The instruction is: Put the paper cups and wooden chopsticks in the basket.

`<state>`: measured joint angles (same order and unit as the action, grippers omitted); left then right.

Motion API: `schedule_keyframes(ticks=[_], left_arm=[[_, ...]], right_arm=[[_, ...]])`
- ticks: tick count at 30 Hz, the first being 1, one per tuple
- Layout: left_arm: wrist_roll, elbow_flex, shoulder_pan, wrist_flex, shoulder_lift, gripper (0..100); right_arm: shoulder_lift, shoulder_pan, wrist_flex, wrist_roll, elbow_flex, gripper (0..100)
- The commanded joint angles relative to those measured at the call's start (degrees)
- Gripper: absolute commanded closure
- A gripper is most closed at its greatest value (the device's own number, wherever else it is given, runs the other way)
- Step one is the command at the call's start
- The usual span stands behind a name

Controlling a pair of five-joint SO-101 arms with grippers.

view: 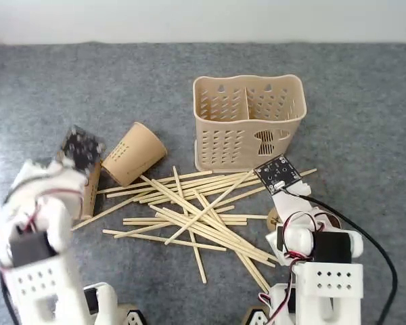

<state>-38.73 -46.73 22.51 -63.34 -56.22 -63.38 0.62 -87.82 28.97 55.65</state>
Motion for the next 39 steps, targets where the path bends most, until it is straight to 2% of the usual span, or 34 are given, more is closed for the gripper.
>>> schedule_keyframes(ticks=[1,6,14,18,22,26,29,35,39], left_arm=[[-1.3,11.6,2.8,2.2,12.0,85],[-1.3,19.8,9.1,9.4,27.3,85],[-1.4,20.3,16.1,24.0,50.5,85],[-1.4,20.4,15.7,26.0,61.6,85],[-1.4,20.2,14.9,25.8,66.9,85],[-1.4,19.0,13.9,20.4,67.1,85],[-1.5,18.8,11.9,12.7,65.2,85],[-1.3,18.4,4.5,-3.2,59.2,86],[-1.2,13.9,-0.3,-8.2,52.0,86]], right_arm=[[-1.1,-0.4,-0.2,-0.5,-0.5,88.5],[-1.1,-0.4,-0.2,-0.5,-0.5,88.5],[-1.1,-0.5,-0.2,-0.5,-0.5,88.5],[-1.1,-0.6,-0.2,-0.5,-0.5,88.5],[-1.1,-0.7,-0.3,-0.5,-0.5,88.5],[-1.1,-0.7,-0.3,-0.5,-0.4,88.5],[-1.1,-0.4,-0.3,-0.5,-0.4,88.5],[-1.1,-0.4,-0.3,-0.5,-0.4,88.5],[-1.1,-0.5,-0.3,-0.5,-0.4,88.5]])
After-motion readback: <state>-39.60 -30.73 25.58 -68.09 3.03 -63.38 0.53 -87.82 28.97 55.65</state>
